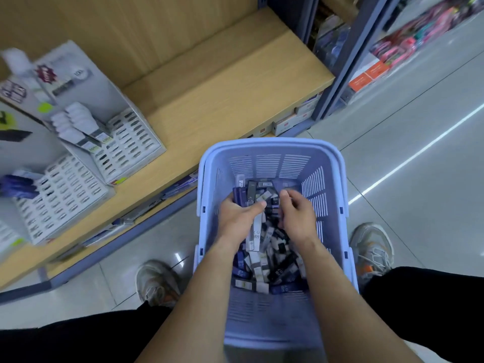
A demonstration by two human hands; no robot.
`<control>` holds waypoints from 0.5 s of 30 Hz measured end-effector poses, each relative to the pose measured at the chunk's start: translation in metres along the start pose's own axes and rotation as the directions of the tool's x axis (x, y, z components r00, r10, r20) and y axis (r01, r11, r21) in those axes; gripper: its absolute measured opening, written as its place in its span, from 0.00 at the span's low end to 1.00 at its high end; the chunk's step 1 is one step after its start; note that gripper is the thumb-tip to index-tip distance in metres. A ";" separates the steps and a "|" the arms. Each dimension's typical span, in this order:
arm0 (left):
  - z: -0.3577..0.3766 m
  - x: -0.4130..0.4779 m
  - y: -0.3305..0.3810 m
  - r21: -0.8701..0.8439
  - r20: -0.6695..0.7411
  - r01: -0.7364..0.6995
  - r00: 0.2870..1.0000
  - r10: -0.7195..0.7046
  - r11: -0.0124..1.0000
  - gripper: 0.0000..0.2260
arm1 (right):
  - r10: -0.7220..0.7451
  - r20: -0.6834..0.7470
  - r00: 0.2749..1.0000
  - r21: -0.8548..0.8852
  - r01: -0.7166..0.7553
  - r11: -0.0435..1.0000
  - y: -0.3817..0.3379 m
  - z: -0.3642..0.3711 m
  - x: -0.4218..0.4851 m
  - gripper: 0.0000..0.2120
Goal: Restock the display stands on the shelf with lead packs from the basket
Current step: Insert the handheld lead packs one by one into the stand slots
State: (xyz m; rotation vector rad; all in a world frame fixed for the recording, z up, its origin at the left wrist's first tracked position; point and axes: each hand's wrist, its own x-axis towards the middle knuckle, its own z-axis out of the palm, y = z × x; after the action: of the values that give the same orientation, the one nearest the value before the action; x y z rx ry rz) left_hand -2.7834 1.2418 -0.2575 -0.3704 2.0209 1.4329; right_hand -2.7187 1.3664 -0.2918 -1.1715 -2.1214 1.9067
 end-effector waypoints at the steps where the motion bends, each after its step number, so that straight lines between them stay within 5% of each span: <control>1: -0.005 -0.007 0.007 -0.002 -0.001 -0.012 1.000 0.012 1.000 0.09 | -0.022 0.009 1.000 0.031 0.022 0.999 -0.010 -0.004 -0.004 0.19; 6: -0.032 -0.044 0.047 -0.016 -0.016 -0.076 0.997 0.075 0.997 0.13 | 0.052 0.157 0.986 0.274 -0.094 0.957 -0.065 -0.025 -0.024 0.16; 9: -0.054 -0.065 0.067 -0.009 -0.015 -0.133 0.991 0.133 0.991 0.11 | -0.069 0.202 0.977 0.349 -0.006 0.937 -0.097 -0.037 -0.040 0.08; 15: -0.098 -0.101 0.087 0.030 -0.056 -0.188 0.980 0.189 0.982 0.17 | -0.260 0.154 0.953 0.408 0.178 0.895 -0.146 -0.048 -0.068 0.09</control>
State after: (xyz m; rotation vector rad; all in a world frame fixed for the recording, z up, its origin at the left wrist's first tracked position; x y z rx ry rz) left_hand -2.7869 1.1710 -0.1082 -0.2170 2.1676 1.5243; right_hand -2.7165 1.3762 -0.1242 -0.6502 -1.7376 2.2752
